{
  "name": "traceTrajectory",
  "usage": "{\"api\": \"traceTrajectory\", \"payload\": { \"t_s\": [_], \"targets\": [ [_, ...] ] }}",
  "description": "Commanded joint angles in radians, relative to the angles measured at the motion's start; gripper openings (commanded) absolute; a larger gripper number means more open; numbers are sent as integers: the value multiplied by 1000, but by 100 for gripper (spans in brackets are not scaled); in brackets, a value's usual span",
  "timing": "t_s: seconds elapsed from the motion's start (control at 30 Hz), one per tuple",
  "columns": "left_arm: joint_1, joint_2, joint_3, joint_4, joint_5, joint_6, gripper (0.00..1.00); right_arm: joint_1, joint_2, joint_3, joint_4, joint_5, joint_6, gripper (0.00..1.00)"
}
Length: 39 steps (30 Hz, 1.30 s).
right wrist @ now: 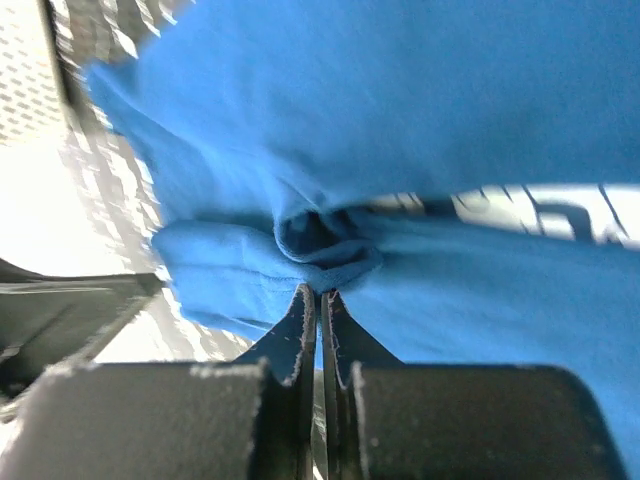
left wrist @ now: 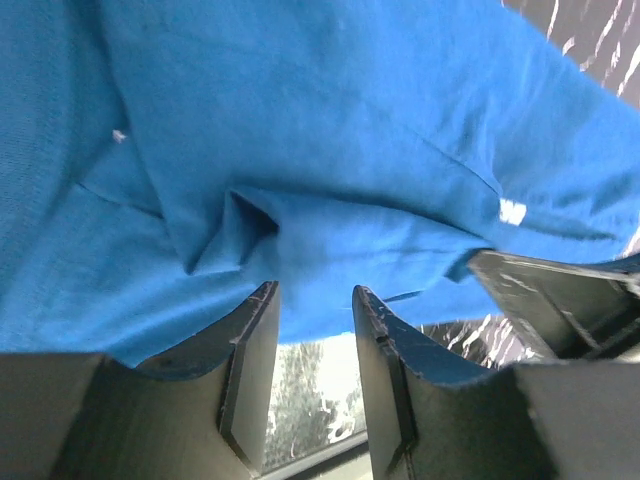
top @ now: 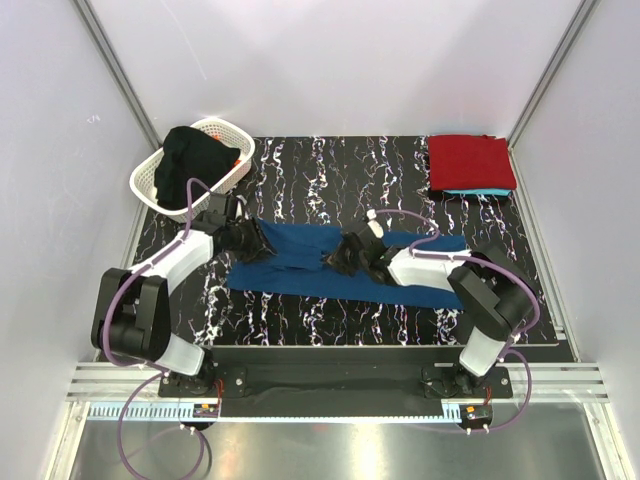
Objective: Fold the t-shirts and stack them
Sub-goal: Fold the tshirt
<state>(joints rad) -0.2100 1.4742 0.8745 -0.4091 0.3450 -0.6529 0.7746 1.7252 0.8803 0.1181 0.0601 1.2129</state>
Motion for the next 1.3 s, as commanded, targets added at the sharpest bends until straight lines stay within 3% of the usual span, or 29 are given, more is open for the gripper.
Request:
{"api": "traceTrajectory", "payload": {
  "t_s": [0.0, 0.3, 0.5, 0.87, 1.17, 1.27],
  "targets": [
    [15, 20, 61, -2, -47, 6, 40, -30, 8, 69, 77, -57, -6, 3],
    [27, -32, 60, -33, -126, 53, 42, -72, 51, 111, 98, -131, -1, 15],
    [23, -66, 18, -25, -58, 76, 48, -74, 19, 94, 91, -141, 17, 29],
    [41, 23, 24, 27, 54, 90, 54, -71, 2, 83, 81, -158, 34, 32],
    [81, 78, 40, 62, 55, 79, 50, -70, 2, 101, 68, -152, 34, 32],
    [96, 87, 38, 93, 86, 61, 41, -69, 4, 98, 86, -164, 46, 32]
  ]
}}
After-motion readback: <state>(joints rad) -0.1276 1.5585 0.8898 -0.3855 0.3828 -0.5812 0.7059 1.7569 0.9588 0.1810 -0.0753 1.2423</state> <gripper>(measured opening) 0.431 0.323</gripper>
